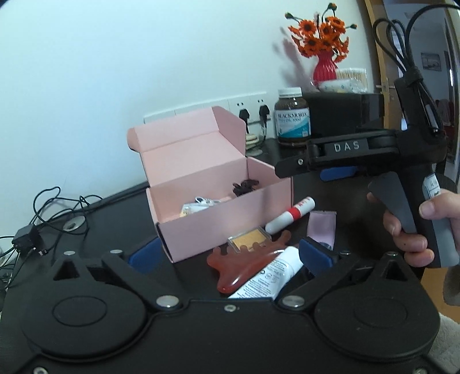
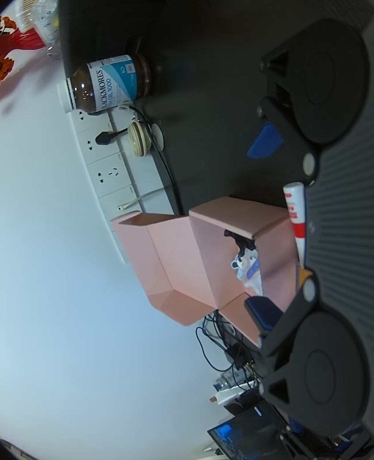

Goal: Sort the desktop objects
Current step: 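Move the left gripper toward the white tube beside the red comb, then lower the left gripper around the white tube and close it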

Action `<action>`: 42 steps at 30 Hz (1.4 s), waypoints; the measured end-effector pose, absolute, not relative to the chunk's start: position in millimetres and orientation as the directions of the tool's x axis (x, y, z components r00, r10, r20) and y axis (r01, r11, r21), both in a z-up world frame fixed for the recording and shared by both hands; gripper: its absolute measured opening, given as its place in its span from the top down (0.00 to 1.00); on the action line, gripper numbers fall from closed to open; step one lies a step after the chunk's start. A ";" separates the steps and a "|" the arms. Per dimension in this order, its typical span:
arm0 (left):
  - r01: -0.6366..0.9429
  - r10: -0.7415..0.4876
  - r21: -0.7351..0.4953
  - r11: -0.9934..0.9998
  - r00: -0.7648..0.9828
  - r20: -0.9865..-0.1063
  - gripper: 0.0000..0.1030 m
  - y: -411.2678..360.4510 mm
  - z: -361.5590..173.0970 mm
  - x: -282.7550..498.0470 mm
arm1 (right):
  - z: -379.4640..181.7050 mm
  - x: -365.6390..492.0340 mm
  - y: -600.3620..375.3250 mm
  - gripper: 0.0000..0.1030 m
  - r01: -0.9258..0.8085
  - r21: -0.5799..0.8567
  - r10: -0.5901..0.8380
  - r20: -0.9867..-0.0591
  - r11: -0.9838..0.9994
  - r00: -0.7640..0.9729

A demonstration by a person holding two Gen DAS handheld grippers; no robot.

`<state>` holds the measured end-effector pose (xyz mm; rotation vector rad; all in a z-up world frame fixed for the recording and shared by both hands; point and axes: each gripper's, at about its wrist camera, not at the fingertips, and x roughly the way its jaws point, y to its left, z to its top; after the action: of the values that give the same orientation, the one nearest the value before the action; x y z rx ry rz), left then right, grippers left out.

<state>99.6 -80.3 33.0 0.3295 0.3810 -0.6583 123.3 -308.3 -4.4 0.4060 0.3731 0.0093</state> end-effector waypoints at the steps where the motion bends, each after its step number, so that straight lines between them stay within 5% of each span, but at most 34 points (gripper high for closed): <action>1: 0.644 -0.516 0.181 0.743 0.724 -0.457 0.00 -82.0 32.2 100.5 | -4.5 123.4 -308.3 0.01 0.065 0.387 0.083 -0.354 0.920 0.932; 38: 0.693 -0.510 0.292 0.659 0.697 -0.505 0.00 -94.0 17.1 96.9 | -5.7 126.0 -312.5 0.01 0.062 0.416 0.104 -0.364 0.907 0.925; 42: 0.716 -0.532 0.298 0.631 0.680 -0.506 0.10 -96.6 15.9 93.0 | -6.0 126.0 -313.3 0.01 0.060 0.422 0.108 -0.363 0.905 0.925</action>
<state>93.0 -96.6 15.9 0.5083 0.3927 -0.7349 126.0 -313.3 -6.0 0.4423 0.3908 0.0256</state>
